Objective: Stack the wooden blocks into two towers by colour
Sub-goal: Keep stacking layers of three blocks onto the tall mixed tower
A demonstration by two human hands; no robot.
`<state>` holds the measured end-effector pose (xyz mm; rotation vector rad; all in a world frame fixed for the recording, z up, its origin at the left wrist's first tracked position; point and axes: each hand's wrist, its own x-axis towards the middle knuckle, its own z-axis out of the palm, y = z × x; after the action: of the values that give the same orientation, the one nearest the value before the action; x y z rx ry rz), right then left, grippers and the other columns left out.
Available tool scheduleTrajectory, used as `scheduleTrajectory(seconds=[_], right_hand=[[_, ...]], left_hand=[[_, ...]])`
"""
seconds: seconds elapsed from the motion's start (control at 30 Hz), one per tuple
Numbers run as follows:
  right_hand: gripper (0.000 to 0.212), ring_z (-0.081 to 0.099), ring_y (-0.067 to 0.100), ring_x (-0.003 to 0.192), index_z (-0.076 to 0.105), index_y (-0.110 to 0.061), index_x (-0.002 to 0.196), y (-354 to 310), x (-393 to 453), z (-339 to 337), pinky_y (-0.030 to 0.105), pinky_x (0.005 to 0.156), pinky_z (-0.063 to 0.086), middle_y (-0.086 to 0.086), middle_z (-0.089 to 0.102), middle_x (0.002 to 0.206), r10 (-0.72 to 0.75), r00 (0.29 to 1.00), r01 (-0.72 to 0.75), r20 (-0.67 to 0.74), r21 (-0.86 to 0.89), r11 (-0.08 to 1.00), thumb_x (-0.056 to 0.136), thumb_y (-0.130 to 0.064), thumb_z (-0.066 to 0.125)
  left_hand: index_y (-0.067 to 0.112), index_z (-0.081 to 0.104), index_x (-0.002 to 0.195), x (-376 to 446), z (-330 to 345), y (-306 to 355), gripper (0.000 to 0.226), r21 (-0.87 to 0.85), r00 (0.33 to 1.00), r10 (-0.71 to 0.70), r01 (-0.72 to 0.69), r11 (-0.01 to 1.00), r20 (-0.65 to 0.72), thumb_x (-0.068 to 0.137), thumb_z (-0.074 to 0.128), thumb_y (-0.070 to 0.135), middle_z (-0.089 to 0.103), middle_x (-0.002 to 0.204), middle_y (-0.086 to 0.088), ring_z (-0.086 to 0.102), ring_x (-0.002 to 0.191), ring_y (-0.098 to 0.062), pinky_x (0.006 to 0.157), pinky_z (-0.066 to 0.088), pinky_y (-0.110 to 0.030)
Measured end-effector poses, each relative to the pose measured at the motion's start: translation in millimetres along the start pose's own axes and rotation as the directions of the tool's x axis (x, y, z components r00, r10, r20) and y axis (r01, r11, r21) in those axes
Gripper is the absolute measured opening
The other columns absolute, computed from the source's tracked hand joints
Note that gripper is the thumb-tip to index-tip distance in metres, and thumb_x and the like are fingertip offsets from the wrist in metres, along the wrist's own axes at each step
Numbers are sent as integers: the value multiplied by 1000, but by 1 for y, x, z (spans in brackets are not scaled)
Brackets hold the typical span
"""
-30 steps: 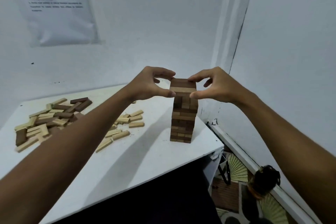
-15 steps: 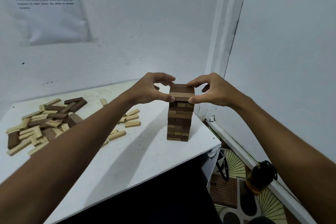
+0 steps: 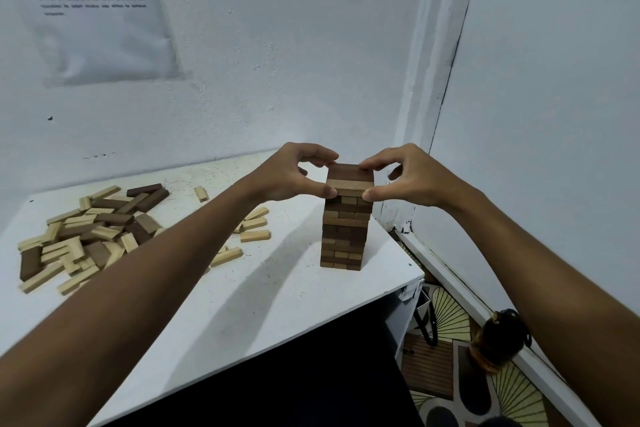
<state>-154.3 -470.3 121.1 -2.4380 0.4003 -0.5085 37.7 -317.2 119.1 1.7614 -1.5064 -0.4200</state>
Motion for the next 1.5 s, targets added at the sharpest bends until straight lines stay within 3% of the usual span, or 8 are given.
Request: scheduleTrajectory(seconds=[0.67,0.8,1.0,1.13,1.23,1.4,1.5], right_hand=[[62,56,5,105,67,-28,117,0,-4,-2,25,79,49,-15,63,110,8,1000,-8,2,-20,1000,60,-49,75],[63,55,6,106,67,-28,119,-1,-5,-3,26,80,50,-14,63,114,15,1000,-15,7,-22,1000,60,-48,78],[59,55,8,111,64,-27,123,-4,-7,-3,28,85,50,-11,61,121,24,1000,-25,-20,-30,999,69,-39,85],[49,55,7,112,66,-22,121,-21,-12,-3,21,86,46,-8,59,125,-67,987,60,-146,-48,997,76,-33,81],[43,54,5,111,66,-18,120,-42,-11,1,22,88,46,-8,60,121,-175,958,157,-229,-91,983,80,-32,77],[46,54,13,116,63,-18,124,-82,2,29,34,97,47,0,59,130,-286,949,259,-134,-190,947,83,-37,69],[43,54,12,118,63,-18,125,-103,13,60,34,98,47,-1,58,131,-333,941,322,-65,-142,936,86,-34,70]], left_hand=[[22,62,125,-2,2,4,68,11,1000,5,-5,1000,14,61,78,40,62,119,9,55,114,-9,92,48,-30],[22,63,124,-2,1,4,69,4,1000,-1,1,1000,18,60,79,40,62,121,11,55,114,-3,90,48,-28],[19,61,127,-4,0,6,72,9,1000,14,-14,1000,7,60,78,42,60,129,6,55,116,-9,91,49,-29],[23,62,125,-10,-4,5,75,21,1000,18,-18,1000,-18,58,77,53,61,127,9,56,115,-5,89,50,-27],[25,62,123,-18,-11,1,64,64,997,14,-8,998,-82,67,70,55,61,126,10,57,114,-6,90,50,-29],[22,63,123,-51,-35,-17,53,189,982,-9,46,981,-190,80,68,53,62,123,10,56,113,-7,91,46,-30],[21,63,122,-87,-57,-36,47,224,966,-67,125,967,-250,83,71,45,63,122,11,56,114,-7,93,44,-30]])
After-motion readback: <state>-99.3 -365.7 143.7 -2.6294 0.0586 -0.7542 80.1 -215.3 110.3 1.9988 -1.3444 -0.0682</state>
